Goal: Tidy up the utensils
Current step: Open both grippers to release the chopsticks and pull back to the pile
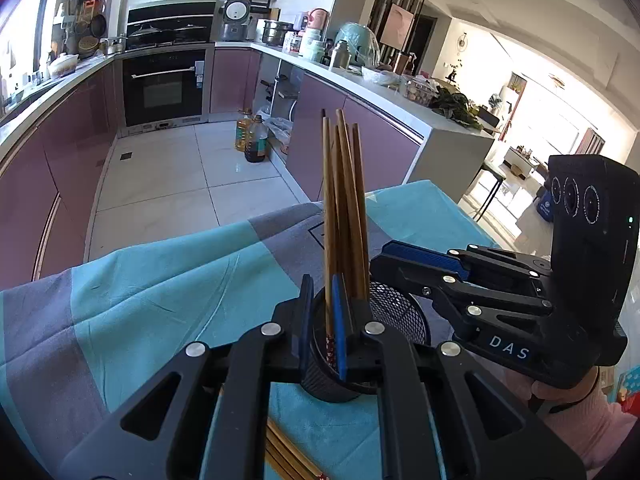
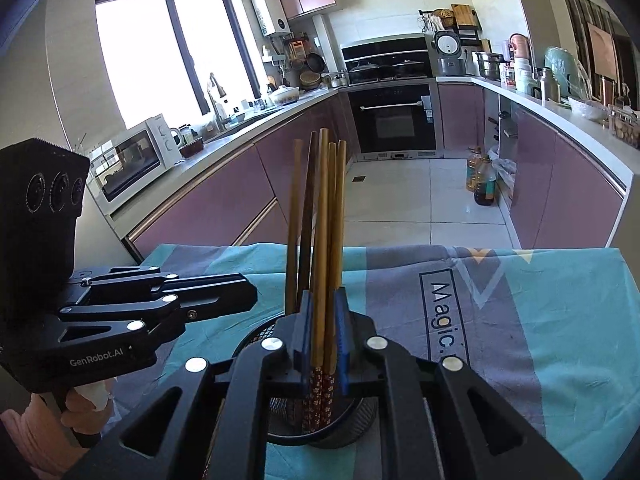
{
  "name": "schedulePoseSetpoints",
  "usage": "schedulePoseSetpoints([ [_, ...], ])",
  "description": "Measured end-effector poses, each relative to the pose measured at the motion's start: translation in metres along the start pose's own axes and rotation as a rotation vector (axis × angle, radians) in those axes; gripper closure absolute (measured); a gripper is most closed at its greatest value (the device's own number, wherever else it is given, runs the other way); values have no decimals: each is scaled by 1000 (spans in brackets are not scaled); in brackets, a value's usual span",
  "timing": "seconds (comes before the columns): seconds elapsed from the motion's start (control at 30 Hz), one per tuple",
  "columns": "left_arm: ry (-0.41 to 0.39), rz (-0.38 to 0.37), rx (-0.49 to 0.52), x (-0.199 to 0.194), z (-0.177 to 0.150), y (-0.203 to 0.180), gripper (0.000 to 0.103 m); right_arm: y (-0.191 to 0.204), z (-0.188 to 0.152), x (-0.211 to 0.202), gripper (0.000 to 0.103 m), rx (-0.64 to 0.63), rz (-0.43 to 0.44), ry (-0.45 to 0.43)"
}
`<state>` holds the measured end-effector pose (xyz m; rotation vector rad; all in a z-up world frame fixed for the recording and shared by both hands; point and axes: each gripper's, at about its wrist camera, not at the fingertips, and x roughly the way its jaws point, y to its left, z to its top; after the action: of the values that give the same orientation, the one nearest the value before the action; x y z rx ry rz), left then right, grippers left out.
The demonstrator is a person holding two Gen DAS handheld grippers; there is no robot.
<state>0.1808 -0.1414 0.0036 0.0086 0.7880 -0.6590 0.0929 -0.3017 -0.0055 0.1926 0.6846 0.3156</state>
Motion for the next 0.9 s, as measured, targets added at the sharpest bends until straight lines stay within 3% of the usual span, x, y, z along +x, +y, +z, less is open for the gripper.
schedulePoseSetpoints([
  [0.17,-64,35,-27,-21,-12,11,85,1,-3,-16,83,-1,7,-42],
  [0.23,-103,55,-32,-34,-18,15,77,8,-5,-27,81,-21,22,-67],
  [0.43,-179,130,-27,-71,-53,27,60,43,-25,-52,71,-153,133,-74],
  [0.63,-108,195,-63,-69,-99,51,57,73,-66,-27,69,-231,181,61],
  [0.9,23,240,-97,-37,-147,67,57,70,-103,29,70,-137,162,232],
])
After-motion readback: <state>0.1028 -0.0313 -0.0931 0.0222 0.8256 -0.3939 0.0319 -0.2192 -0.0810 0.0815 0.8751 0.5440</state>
